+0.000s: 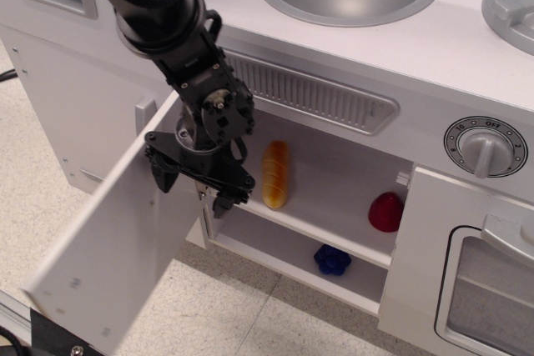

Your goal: Open cabinet

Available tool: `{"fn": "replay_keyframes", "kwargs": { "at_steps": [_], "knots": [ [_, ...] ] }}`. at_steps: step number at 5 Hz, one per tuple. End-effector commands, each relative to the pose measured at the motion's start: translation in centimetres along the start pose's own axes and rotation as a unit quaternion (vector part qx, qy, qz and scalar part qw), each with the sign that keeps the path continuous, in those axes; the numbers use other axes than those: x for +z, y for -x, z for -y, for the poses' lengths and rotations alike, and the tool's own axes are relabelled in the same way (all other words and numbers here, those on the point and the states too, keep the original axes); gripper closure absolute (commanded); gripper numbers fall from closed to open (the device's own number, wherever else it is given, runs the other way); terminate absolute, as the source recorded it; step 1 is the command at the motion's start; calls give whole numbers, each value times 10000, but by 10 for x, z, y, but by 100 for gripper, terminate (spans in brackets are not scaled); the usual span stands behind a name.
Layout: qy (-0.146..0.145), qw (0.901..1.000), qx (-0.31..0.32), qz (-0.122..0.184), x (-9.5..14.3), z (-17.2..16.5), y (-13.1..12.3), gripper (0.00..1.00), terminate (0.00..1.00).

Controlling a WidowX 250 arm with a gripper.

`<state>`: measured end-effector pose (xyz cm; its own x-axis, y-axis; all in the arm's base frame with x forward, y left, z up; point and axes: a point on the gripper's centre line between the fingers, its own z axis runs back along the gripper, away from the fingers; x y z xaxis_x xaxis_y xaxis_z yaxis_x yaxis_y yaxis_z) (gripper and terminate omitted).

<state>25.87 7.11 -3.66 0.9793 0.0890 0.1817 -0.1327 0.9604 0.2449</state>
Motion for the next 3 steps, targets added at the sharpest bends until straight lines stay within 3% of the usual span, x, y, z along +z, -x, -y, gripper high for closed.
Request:
{"fn": "replay_keyframes", "kwargs": {
  "at_steps": [1, 2, 3],
  "knots": [
    [-76, 9999, -64, 113, 6, -11, -4, 0, 0],
    [-76, 9999, -64, 113, 6, -11, -4, 0, 0],
    [-76, 9999, -64, 113, 6, -11, -4, 0, 100]
  ]
}}
